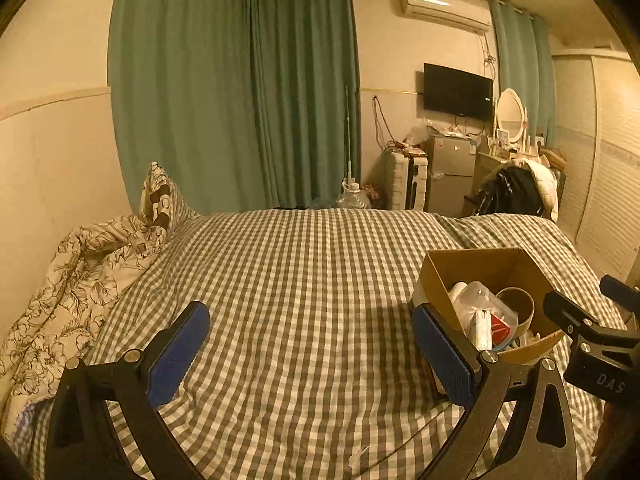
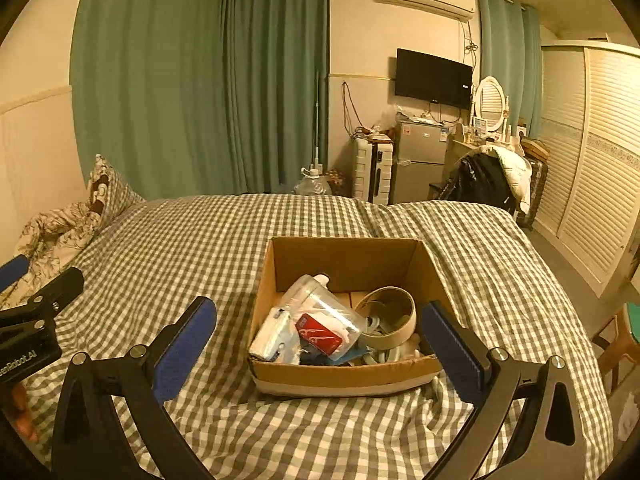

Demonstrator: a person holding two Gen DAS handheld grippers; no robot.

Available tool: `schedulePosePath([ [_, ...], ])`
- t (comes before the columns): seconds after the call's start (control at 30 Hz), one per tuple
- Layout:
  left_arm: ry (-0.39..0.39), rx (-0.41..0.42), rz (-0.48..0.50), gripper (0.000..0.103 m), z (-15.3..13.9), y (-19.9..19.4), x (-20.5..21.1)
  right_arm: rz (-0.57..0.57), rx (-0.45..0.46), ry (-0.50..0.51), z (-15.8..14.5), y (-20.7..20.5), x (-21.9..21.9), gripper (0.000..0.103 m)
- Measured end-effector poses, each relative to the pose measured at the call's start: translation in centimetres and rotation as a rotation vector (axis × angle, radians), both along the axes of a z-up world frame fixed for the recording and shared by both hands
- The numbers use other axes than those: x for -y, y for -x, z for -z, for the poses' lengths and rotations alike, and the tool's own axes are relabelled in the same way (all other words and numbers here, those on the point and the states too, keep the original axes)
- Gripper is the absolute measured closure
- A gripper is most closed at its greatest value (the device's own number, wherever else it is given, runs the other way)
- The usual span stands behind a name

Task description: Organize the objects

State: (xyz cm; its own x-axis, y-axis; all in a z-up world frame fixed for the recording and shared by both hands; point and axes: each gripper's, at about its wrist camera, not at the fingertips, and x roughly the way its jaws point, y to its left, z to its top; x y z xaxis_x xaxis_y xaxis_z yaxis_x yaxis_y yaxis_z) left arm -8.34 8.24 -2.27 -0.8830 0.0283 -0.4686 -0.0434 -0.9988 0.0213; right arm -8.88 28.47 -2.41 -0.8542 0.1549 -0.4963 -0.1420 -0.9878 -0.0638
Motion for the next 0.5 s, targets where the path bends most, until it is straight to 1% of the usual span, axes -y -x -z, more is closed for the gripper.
schedulePosePath([
  [0.3, 0.004, 0.014, 0.015, 0.0, -0.18, -0.21, 0.14, -0.003, -0.004, -0.004, -0.57, -0.18, 0.39, 0.0],
  [0.5, 0.013, 0.007, 0.02, 0.0, -0.45, -0.35, -0.01, -0.001, -0.003, -0.003, -0.57, -0.19, 0.27, 0.0],
])
